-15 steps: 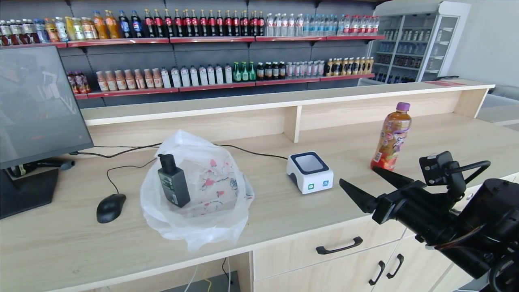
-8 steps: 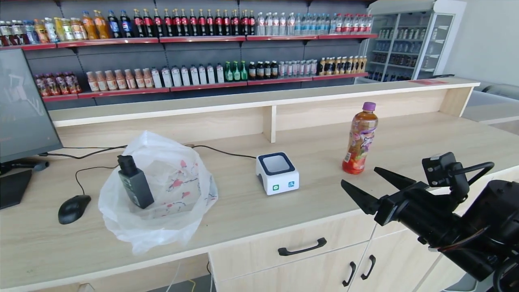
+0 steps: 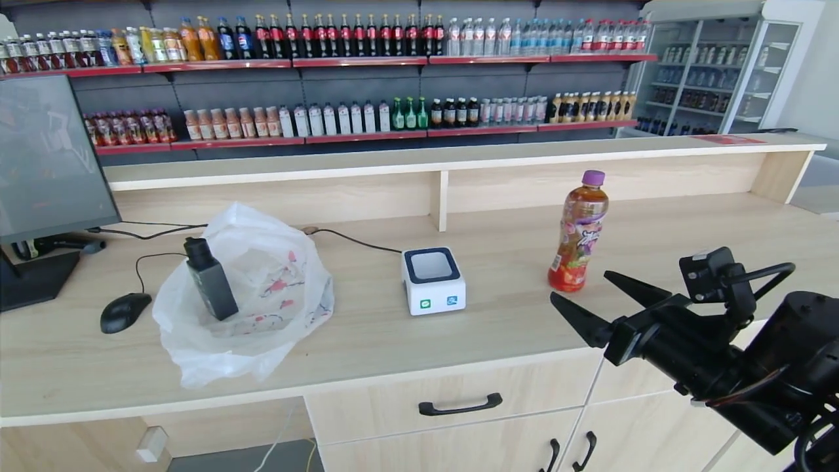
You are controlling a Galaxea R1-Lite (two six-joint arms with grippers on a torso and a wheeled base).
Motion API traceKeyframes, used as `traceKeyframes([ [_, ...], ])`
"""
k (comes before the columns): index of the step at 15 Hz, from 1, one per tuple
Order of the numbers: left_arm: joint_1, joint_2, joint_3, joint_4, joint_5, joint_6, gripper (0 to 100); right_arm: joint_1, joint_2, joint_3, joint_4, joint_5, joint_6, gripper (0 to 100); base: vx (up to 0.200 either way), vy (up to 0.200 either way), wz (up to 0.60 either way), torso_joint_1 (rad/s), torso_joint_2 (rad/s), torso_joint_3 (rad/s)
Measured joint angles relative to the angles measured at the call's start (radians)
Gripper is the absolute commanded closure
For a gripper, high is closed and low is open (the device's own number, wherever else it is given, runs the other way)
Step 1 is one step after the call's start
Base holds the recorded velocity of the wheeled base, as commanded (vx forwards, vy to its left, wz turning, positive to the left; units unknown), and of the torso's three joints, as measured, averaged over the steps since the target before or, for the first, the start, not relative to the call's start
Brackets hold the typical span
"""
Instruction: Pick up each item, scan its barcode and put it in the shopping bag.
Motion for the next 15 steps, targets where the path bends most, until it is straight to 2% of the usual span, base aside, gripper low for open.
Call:
traceKeyframes([
  [5,0.0,0.0,0.0,0.001,0.0,0.0,100,0.001,0.022,-0.001,0.001,0.0,-0.015,0,0.0,-0.2,0.0,0.0,0.0,0.002],
  [7,0.0,0.0,0.0,0.001,0.0,0.001,100,0.001,0.024,0.003,0.0,0.0,-0.024,0,0.0,-0.2,0.6,0.005,0.0,0.005],
  [8,0.0,0.0,0.0,0.001,0.0,0.002,100,0.001,0.024,0.005,-0.002,0.0,-0.024,0,0.0,0.0,0.6,-0.007,0.0,-0.002],
  [15,-0.001,0.0,0.0,0.001,-0.001,0.012,100,0.001,0.033,-0.009,-0.002,0.0,-0.058,0,0.0,0.0,0.0,0.0,0.0,0.0],
])
